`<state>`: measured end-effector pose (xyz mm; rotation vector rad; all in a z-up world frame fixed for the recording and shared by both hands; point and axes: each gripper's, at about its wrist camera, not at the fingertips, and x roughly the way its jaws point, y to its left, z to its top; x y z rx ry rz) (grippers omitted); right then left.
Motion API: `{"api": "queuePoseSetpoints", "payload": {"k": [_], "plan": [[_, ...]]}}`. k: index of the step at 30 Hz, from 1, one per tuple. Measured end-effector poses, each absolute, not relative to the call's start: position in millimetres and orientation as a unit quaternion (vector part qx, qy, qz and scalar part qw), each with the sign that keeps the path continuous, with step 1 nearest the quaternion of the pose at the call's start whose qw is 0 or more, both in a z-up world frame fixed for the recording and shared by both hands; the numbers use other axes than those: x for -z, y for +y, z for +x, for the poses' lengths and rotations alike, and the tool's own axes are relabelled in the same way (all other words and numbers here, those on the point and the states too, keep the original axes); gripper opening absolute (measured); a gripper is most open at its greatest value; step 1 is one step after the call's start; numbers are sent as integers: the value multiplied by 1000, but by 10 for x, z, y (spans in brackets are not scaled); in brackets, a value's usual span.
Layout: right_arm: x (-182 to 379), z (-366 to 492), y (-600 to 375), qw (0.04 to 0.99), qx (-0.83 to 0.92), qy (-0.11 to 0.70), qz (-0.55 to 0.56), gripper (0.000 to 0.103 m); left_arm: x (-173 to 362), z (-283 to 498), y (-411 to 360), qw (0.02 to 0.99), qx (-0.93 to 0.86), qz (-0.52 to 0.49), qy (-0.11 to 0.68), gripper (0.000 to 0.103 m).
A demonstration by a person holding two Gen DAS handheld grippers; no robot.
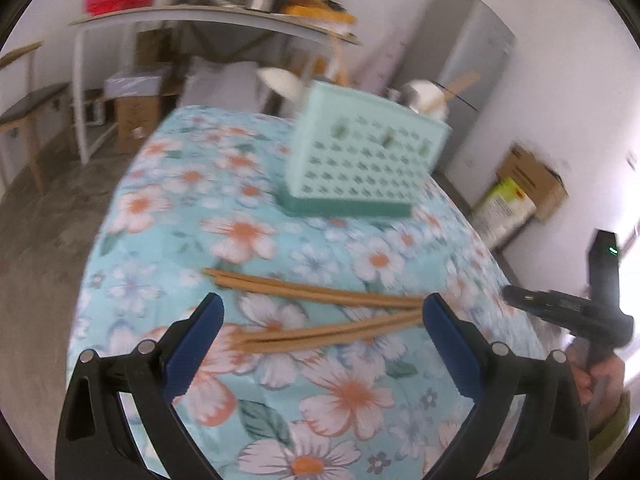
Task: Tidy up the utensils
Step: 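Reach the left gripper to the chopsticks and grasp another one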
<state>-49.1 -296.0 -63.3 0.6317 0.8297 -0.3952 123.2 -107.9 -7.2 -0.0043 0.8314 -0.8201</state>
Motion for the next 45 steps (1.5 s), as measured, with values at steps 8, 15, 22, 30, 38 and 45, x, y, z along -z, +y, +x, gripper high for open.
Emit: {"api": "queuePoseSetpoints", "payload": {"k": [8, 15, 22, 30, 38, 45], "plan": [[800, -567, -3023, 837, 179, 400, 326, 38, 214, 683, -1637, 848, 369, 266, 272, 97], [851, -635, -2986, 836, 166, 399, 338, 38, 519, 511, -1909, 810, 363, 397, 232, 65], [775, -719, -2993, 841, 170, 386, 339, 38, 697, 430, -2036, 783, 376, 453, 199, 25], [771, -773, -3018, 841, 170, 380, 345, 38, 695, 320, -2023, 767, 382, 485, 176, 12], [777, -786, -3003, 842, 166, 380, 346, 38, 527, 199, -1823, 745, 413, 466, 239, 0], [807, -758, -2992, 840, 158, 380, 354, 38, 564, 204, -1956, 749, 402, 491, 190, 27]]}}
